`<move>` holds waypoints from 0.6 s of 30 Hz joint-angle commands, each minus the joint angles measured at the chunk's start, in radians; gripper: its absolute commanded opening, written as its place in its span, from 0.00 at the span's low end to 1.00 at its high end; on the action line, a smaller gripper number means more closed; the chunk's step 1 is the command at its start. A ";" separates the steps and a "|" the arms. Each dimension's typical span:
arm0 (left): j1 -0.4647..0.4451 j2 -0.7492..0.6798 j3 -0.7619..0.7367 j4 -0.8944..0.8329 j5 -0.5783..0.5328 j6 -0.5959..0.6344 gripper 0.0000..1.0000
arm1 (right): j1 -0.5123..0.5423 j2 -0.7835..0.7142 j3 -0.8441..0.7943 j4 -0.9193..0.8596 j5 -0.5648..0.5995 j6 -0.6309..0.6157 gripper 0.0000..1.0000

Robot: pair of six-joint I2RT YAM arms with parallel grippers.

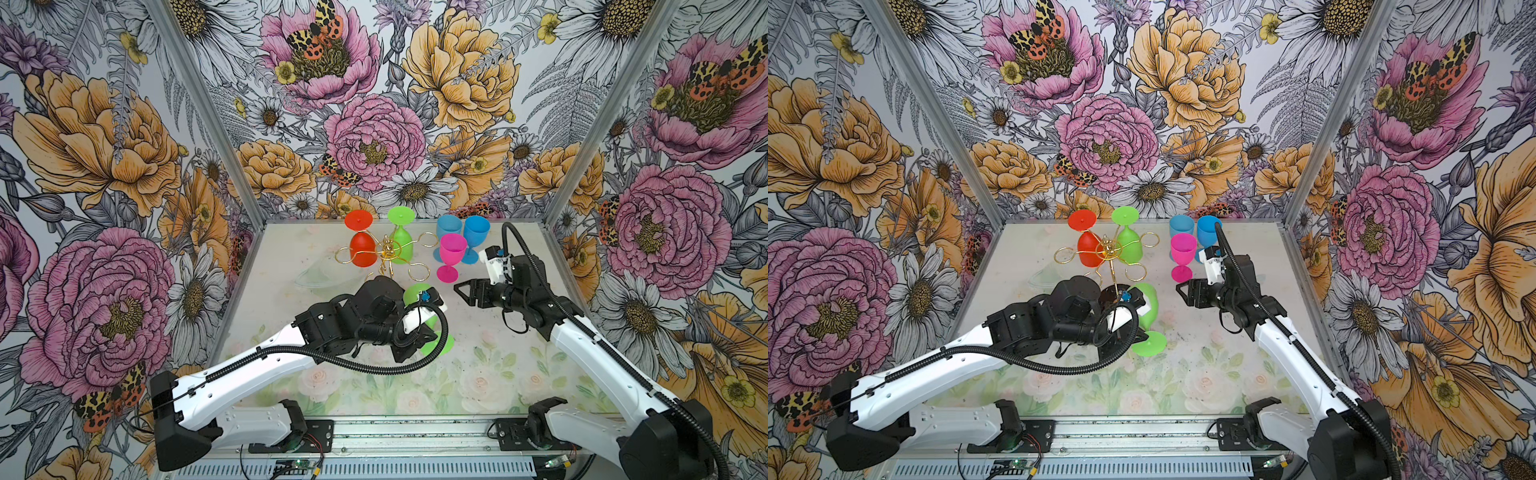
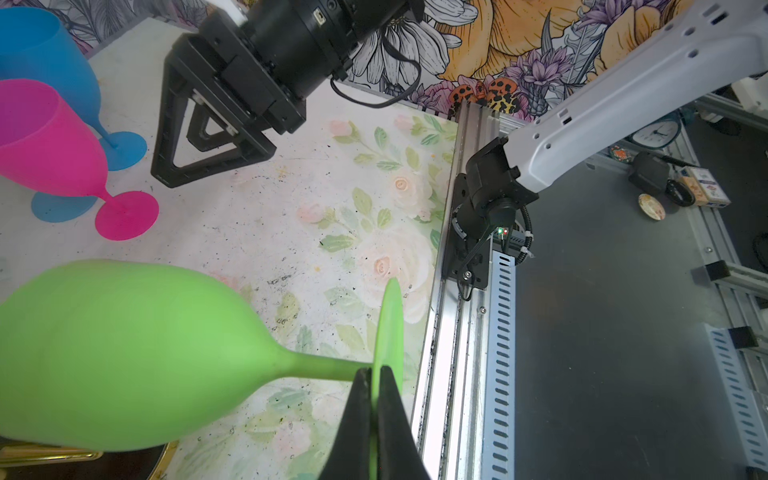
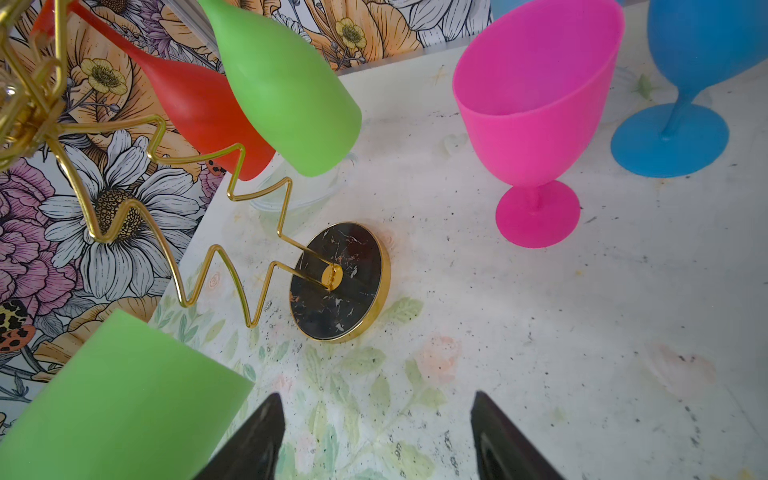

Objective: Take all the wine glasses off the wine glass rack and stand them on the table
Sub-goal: 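Carry the green glass toward the robot and across toward the right gripper, then close the right gripper on the green glass bowl while left holds the base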

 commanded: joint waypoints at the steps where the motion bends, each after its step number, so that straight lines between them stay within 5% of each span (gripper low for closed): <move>1: -0.022 -0.024 -0.033 0.043 -0.058 0.113 0.00 | -0.008 0.007 0.042 0.005 -0.026 0.014 0.71; 18: -0.174 -0.039 -0.263 0.156 -0.405 0.524 0.00 | -0.020 0.053 0.123 -0.022 -0.211 0.094 0.70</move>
